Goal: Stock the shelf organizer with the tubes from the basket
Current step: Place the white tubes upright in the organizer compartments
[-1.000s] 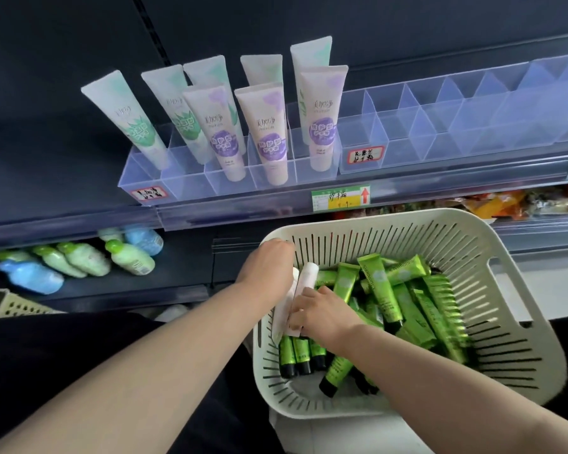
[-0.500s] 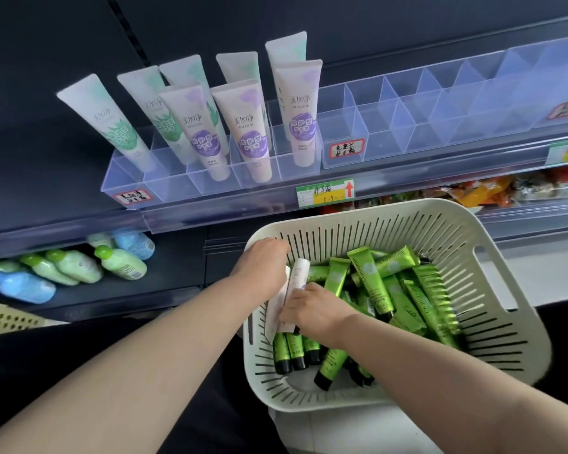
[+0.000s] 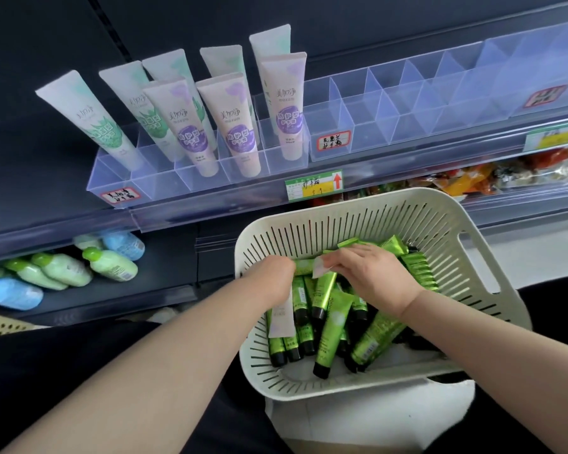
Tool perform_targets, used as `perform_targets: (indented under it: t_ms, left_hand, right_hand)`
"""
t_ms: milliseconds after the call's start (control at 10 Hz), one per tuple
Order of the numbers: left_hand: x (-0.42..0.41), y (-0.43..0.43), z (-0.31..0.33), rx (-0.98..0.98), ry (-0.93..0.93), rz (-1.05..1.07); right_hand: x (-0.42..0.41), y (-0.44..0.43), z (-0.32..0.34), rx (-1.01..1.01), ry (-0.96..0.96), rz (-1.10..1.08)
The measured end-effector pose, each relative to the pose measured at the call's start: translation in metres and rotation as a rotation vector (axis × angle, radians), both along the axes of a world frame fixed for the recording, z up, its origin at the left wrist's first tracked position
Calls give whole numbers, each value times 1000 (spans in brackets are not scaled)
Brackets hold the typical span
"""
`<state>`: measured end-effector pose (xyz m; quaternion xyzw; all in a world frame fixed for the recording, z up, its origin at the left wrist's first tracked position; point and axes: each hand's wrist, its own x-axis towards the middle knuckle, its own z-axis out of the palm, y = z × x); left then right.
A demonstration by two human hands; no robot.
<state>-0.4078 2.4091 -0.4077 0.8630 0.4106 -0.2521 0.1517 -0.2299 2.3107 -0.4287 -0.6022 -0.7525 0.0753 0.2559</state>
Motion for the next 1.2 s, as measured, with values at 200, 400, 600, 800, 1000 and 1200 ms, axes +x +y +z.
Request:
perform_targets:
  t_ms: [200, 400, 600, 800, 1000, 1200]
  left_hand:
    - [9, -15, -22, -15, 179, 121]
    - [11, -40, -42, -196, 116, 485]
    - [17, -44, -44, -204, -76, 529]
    - [34, -45, -33, -87, 62, 121]
    - [39, -36, -40, 87, 80, -93]
    - [33, -31, -19, 196, -189, -104]
  right_hand:
    - [9, -20, 14, 16, 93, -97]
    - [17, -34, 11, 25, 108, -177]
    - [26, -32, 17, 56, 157, -222]
    - [22, -32, 16, 73, 132, -237]
    - [25, -36, 18, 42, 159, -320]
    - [29, -33, 24, 23, 190, -386]
